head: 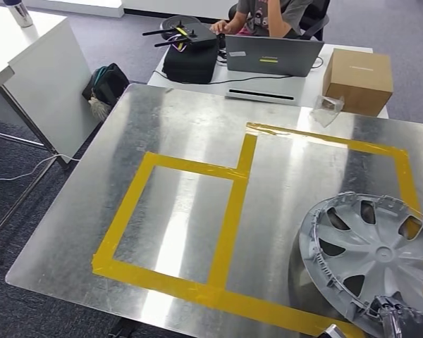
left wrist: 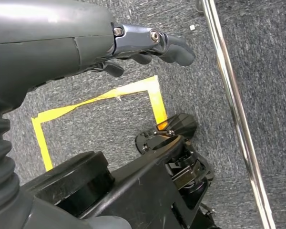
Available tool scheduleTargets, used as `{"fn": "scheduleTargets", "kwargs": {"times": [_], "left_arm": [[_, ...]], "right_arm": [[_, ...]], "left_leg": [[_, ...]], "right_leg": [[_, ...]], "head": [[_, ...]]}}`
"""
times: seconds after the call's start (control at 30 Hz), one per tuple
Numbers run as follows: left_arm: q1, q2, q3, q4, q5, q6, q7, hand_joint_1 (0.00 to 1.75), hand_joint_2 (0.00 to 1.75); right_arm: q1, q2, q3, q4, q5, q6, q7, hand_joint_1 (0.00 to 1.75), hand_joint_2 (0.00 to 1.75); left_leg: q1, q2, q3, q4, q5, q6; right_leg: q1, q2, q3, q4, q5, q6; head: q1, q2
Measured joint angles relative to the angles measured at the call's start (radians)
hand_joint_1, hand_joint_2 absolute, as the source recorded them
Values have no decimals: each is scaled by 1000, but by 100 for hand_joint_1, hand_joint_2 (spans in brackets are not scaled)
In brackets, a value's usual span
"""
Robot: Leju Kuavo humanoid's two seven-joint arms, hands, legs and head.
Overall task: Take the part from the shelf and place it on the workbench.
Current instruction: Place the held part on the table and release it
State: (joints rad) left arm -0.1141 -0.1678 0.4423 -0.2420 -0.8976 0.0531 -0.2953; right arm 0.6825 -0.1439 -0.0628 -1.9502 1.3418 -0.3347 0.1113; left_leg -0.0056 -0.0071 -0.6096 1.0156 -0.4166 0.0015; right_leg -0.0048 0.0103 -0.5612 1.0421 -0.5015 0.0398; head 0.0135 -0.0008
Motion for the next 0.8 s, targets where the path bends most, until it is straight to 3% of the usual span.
{"fn": "scheduleTargets", "kwargs": {"times": [0.23,0.43,0.8], "left_arm": [[-8,0,-14,0,-24,-18,5,0,175],[-17,0,-32,0,-42,-33,24,0,175],[-48,-7,-78,0,-73,-56,52,0,175]], "right_arm": [[-44,-57,6,68,-92,40,-36,175,175],[-96,-104,54,129,-95,42,-41,175,175],[-279,-271,445,171,-95,6,44,175,175]], "left_leg": [[0,0,0,-1,-1,-5],[0,1,0,-1,0,-4],[0,5,0,0,3,-3]], "right_leg": [[0,1,-3,-2,1,-2],[0,4,-1,-5,4,0],[0,5,-2,-5,9,1]], "head": [[0,0],[0,0],[0,0]]}}
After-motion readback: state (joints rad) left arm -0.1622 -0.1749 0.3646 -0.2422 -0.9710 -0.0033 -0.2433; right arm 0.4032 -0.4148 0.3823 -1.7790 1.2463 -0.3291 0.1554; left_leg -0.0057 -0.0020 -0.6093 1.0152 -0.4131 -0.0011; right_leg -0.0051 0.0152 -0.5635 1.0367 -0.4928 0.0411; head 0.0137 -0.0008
